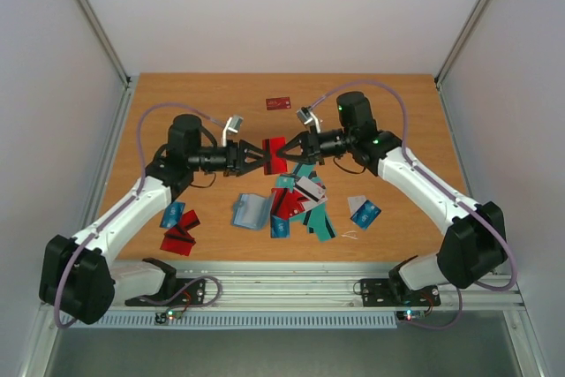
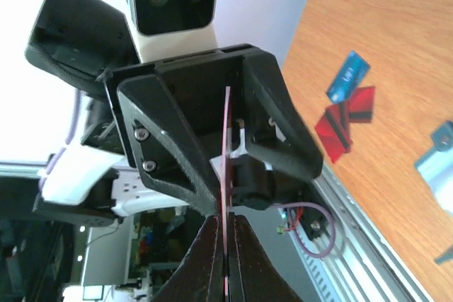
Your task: Put the credit cards into the card holder
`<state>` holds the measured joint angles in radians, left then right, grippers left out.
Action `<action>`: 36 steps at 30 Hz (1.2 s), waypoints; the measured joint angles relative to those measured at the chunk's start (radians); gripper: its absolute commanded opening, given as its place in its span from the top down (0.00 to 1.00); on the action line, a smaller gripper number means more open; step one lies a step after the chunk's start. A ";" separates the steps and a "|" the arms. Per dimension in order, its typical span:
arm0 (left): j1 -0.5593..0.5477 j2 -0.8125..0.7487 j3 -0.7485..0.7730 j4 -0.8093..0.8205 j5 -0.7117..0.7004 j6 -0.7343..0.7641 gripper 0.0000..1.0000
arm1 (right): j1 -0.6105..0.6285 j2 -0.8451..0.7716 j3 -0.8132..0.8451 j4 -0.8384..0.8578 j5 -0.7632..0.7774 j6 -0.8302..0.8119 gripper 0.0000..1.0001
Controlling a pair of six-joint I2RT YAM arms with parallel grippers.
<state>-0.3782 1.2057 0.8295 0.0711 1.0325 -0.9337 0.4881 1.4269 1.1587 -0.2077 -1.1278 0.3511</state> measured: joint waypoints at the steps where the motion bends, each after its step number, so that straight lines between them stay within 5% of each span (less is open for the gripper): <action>1: -0.001 0.000 0.008 -0.056 -0.021 0.041 0.43 | 0.005 0.002 0.005 -0.034 0.013 -0.019 0.99; 7: -0.003 0.000 0.047 -0.470 -0.248 0.347 0.39 | 0.013 0.031 0.035 -0.280 0.127 -0.161 0.99; 12: -0.005 0.035 -0.029 -0.607 -0.349 0.468 0.38 | 0.013 0.035 0.035 -0.385 0.190 -0.219 0.99; 36: -0.141 0.285 -0.042 -0.640 -0.553 0.515 0.39 | 0.013 0.051 0.041 -0.527 0.272 -0.310 0.99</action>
<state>-0.5194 1.4906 0.7872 -0.5694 0.4793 -0.4187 0.5007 1.4780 1.1995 -0.7349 -0.8555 0.0414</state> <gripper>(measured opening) 0.605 0.017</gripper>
